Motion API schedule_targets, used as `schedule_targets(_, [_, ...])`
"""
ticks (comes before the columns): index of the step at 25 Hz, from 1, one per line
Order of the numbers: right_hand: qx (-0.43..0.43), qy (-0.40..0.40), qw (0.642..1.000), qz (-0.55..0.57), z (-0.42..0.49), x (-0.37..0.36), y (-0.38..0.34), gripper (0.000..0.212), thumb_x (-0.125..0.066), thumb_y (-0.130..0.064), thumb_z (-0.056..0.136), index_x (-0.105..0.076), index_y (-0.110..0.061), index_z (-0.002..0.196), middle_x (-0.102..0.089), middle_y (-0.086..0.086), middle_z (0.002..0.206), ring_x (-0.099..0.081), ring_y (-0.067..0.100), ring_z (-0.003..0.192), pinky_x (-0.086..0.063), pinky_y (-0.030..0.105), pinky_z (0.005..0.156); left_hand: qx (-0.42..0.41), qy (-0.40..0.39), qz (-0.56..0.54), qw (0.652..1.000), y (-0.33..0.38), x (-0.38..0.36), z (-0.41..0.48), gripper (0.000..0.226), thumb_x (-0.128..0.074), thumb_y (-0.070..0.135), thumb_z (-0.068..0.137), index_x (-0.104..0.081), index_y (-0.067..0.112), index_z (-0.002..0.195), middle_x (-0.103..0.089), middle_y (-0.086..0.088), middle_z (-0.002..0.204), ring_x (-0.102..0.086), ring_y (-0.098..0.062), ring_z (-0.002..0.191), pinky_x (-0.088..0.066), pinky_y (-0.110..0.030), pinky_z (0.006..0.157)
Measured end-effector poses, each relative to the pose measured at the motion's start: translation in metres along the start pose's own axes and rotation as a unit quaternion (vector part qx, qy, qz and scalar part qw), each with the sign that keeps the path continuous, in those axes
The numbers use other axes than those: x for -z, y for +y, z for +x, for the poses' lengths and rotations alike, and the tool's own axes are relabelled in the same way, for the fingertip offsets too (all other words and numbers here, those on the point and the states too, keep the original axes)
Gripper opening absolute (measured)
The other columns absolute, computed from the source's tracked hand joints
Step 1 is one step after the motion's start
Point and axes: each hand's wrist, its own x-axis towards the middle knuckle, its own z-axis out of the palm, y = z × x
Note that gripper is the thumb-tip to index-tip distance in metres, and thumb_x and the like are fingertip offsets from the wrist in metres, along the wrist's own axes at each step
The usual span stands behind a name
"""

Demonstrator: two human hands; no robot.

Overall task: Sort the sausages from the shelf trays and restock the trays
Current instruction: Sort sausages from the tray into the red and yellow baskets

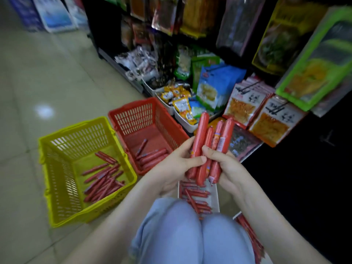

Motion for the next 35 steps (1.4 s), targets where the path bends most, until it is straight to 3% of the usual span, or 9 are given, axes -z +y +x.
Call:
schedule_targets(11, [0.009, -0.130, 0.987, -0.095, -0.042, -0.146, 0.030, 0.022, -0.060, -0.005, 0.082, -0.065, -0.004, 0.103, -0.072, 0.018, 0.093, -0.070, 0.028, 0.083, -0.058, 0.045, 0.077, -0.063, 0.097, -0.028, 0.993, 0.060, 0.062, -0.149, 0.052, -0.055, 0.001, 0.092, -0.048, 0.031, 0.134, -0.068, -0.006, 0.114, -0.070, -0.020, 0.089, -0.056, -0.032, 0.060])
schedule_targets(17, [-0.009, -0.156, 0.978, -0.140, 0.003, -0.164, 0.055, 0.025, -0.054, -0.014, 0.093, -0.062, -0.003, 0.114, -0.068, 0.023, 0.105, -0.067, 0.032, 0.093, -0.053, 0.049, 0.086, -0.070, 0.180, 0.003, 0.981, 0.048, 0.101, -0.134, 0.066, -0.067, -0.002, 0.083, -0.041, 0.028, 0.137, -0.064, -0.008, 0.120, -0.066, -0.020, 0.103, -0.057, -0.028, 0.067])
schedule_targets(19, [-0.020, -0.167, 0.973, -0.159, 0.029, -0.160, 0.061, 0.030, -0.055, -0.017, 0.092, -0.060, -0.003, 0.118, -0.067, 0.022, 0.107, -0.067, 0.031, 0.093, -0.055, 0.045, 0.083, -0.076, 0.208, 0.017, 0.975, 0.040, 0.114, -0.116, 0.065, -0.068, -0.007, 0.079, -0.047, 0.027, 0.129, -0.066, -0.007, 0.115, -0.067, -0.016, 0.099, -0.057, -0.029, 0.073])
schedule_targets(23, [-0.043, -0.160, 0.961, -0.220, 0.099, -0.136, 0.070, 0.029, -0.059, -0.022, 0.091, -0.061, -0.001, 0.110, -0.065, 0.028, 0.101, -0.061, 0.039, 0.084, -0.052, 0.049, 0.074, -0.056, 0.249, 0.013, 0.967, 0.019, 0.157, -0.071, 0.061, -0.068, -0.008, 0.078, -0.050, 0.028, 0.124, -0.070, -0.005, 0.098, -0.068, -0.018, 0.080, -0.053, -0.027, 0.062])
schedule_targets(26, [-0.023, -0.069, 0.958, -0.277, 0.164, -0.106, 0.074, 0.005, -0.061, -0.015, 0.091, -0.057, -0.012, 0.089, -0.058, 0.011, 0.070, -0.053, 0.017, 0.049, -0.046, 0.025, 0.043, -0.033, 0.307, -0.013, 0.951, -0.002, 0.209, -0.037, 0.066, -0.070, -0.006, 0.076, -0.045, 0.016, 0.133, -0.070, -0.006, 0.095, -0.068, -0.021, 0.078, -0.054, -0.035, 0.070])
schedule_targets(29, [-0.037, -0.027, 0.949, -0.312, 0.232, -0.070, 0.088, 0.012, -0.059, -0.015, 0.092, -0.050, -0.015, 0.084, -0.046, 0.004, 0.060, -0.041, 0.012, 0.042, -0.035, 0.022, 0.038, -0.007, 0.352, -0.038, 0.935, -0.030, 0.262, -0.002, 0.068, -0.069, -0.006, 0.076, -0.044, 0.014, 0.135, -0.070, -0.006, 0.098, -0.068, -0.021, 0.081, -0.052, -0.043, 0.083])
schedule_targets(32, [-0.055, -0.045, 0.907, -0.415, 0.291, -0.044, 0.118, 0.004, -0.051, -0.014, 0.094, -0.052, -0.018, 0.093, -0.052, 0.008, 0.070, -0.050, 0.018, 0.054, -0.040, 0.032, 0.051, 0.016, 0.370, -0.059, 0.927, -0.060, 0.303, 0.027, 0.066, -0.068, -0.004, 0.078, -0.044, 0.015, 0.136, -0.068, -0.009, 0.100, -0.067, -0.026, 0.086, -0.053, -0.044, 0.084])
schedule_targets(33, [-0.044, -0.059, 0.874, -0.480, 0.310, -0.035, 0.130, 0.009, -0.052, -0.015, 0.093, -0.054, -0.019, 0.101, -0.056, 0.009, 0.078, -0.055, 0.022, 0.064, -0.044, 0.036, 0.059, 0.020, 0.378, -0.064, 0.924, -0.068, 0.314, 0.035, 0.064, -0.067, -0.005, 0.079, -0.045, 0.016, 0.135, -0.068, -0.009, 0.100, -0.067, -0.025, 0.086, -0.055, -0.040, 0.079])
schedule_targets(35, [-0.005, -0.104, 0.760, -0.642, 0.344, -0.018, 0.154, 0.025, -0.057, -0.016, 0.090, -0.055, -0.018, 0.116, -0.062, 0.009, 0.098, -0.060, 0.027, 0.091, -0.044, 0.035, 0.079, 0.027, 0.391, -0.073, 0.917, -0.083, 0.331, 0.048, 0.061, -0.066, -0.006, 0.080, -0.047, 0.019, 0.132, -0.069, -0.009, 0.098, -0.068, -0.024, 0.084, -0.057, -0.034, 0.070])
